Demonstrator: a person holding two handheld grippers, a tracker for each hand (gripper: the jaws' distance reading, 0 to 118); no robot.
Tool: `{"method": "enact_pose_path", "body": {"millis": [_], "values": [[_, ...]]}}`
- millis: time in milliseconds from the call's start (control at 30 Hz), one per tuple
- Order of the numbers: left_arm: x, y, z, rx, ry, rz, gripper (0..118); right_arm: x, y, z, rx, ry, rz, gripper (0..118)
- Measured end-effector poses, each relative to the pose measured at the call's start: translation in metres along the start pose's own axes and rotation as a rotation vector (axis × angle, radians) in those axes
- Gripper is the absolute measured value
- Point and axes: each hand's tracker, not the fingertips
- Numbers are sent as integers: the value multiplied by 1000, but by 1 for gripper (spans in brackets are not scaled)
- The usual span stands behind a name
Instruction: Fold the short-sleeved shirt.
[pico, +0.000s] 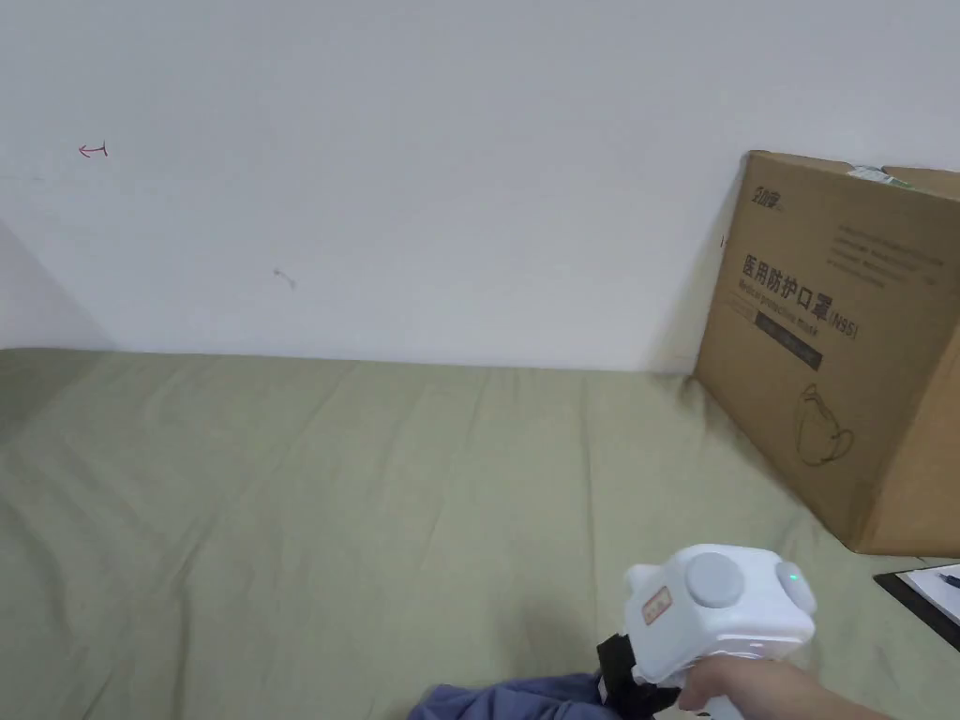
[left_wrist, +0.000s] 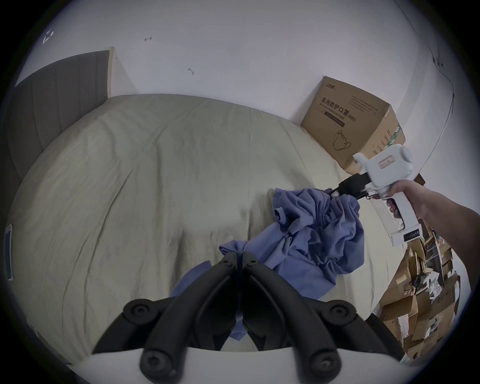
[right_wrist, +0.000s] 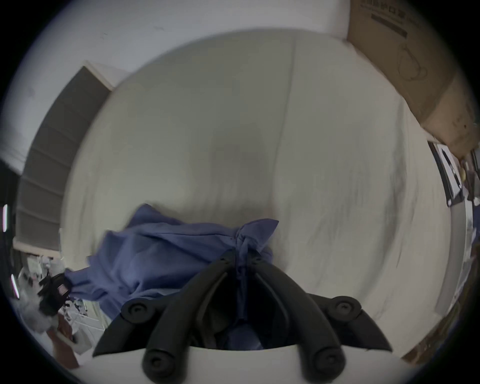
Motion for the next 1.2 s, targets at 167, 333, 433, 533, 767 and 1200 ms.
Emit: {"method": "enact_pose_path", "body": {"millis": [167, 333, 433, 533, 767, 1200], "values": [[-10, 16, 11, 7, -11, 38, 1, 21, -3, 79, 202, 117, -5, 7], [-12, 68, 60, 181, -1, 23, 1, 31, -21, 188, 440, 199, 35, 7], [-6, 107, 98, 291, 34, -32, 1, 36, -26, 241, 546, 192, 54, 7], [3, 144, 132, 410, 51, -84, 1, 34, -29, 290, 658, 175, 31, 7], [19, 231, 187, 542, 91, -5, 1, 49, -3, 365, 776, 122, -151, 7], [8, 292, 148, 666, 121, 51, 1, 51, 37, 363, 902, -3, -170, 7]]}}
